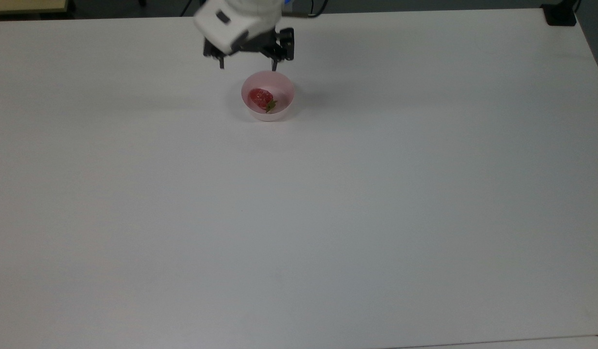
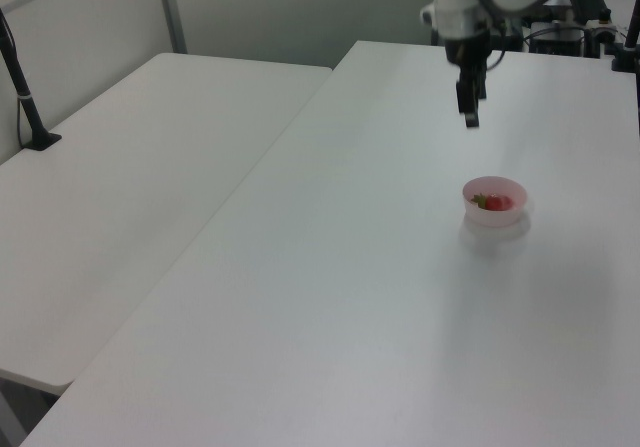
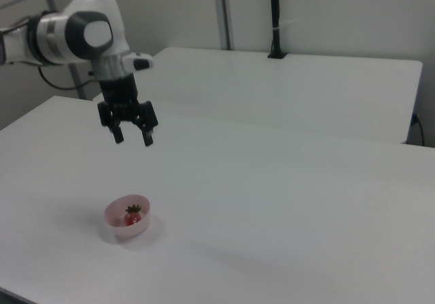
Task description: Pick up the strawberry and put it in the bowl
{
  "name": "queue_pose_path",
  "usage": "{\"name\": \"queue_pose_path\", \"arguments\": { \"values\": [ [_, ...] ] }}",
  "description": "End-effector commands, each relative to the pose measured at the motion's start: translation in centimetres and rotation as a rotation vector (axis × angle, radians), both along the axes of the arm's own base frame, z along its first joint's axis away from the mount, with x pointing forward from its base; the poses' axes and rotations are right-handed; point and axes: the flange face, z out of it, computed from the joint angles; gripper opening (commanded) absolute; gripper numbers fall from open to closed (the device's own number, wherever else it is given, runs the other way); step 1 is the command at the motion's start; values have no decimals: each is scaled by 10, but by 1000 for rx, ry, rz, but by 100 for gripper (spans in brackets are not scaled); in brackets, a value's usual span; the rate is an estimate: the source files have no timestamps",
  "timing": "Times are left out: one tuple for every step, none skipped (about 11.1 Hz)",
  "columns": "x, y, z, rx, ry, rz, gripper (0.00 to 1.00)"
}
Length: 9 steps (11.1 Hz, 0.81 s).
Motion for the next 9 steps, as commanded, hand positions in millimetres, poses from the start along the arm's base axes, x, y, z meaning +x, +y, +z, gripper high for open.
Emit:
{"name": "queue_pose_path", "arguments": {
  "values": [
    [-30, -29, 72, 78, -107, -216, 100],
    [-32, -46, 97, 127, -153, -282, 100],
    [-33, -59, 106, 142, -172, -335, 100],
    [-32, -65, 111, 147, -190, -332, 100],
    [-29, -71, 121, 142, -221, -322, 100],
    [-23, -72, 124, 140, -257, -267, 100],
    [-21, -78, 127, 124, -286, -247, 100],
    [-21, -86, 131, 110, -295, -252, 100],
    [-19, -85, 131, 105, -287, -243, 100]
  ]
}}
